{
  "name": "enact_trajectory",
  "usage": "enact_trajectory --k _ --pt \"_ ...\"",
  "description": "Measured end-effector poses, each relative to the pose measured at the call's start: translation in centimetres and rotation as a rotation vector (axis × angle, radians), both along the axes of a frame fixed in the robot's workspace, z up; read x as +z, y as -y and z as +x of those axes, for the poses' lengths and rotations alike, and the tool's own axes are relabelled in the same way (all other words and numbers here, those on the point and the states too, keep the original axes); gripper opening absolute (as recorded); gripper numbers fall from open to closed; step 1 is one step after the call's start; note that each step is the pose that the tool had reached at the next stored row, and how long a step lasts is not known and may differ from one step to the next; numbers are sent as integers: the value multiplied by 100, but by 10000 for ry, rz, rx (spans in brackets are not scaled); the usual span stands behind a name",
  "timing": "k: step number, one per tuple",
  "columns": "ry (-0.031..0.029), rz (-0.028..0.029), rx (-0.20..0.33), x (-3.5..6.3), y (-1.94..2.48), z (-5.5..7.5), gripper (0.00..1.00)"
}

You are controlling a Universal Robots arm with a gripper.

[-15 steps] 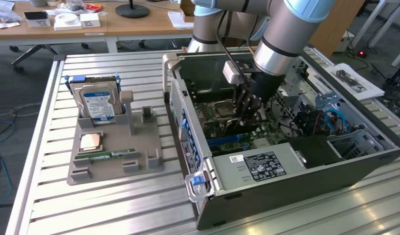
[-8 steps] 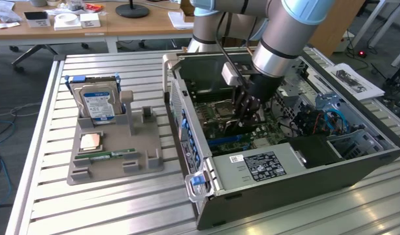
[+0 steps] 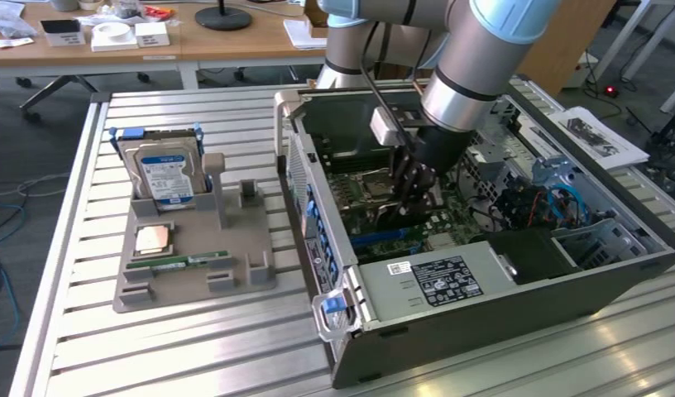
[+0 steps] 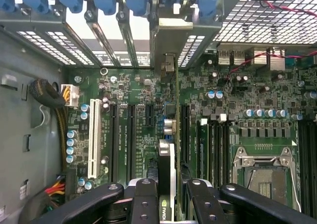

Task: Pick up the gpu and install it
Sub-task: 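Insert the gpu into the slot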

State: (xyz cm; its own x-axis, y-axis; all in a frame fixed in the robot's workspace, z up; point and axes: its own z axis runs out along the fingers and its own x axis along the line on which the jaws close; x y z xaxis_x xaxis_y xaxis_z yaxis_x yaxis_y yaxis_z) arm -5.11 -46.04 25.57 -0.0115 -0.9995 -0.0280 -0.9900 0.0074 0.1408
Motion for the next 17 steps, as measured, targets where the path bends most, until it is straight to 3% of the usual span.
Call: enact_trajectory --k 17 --pt "0 0 1 -20 -10 -55 27"
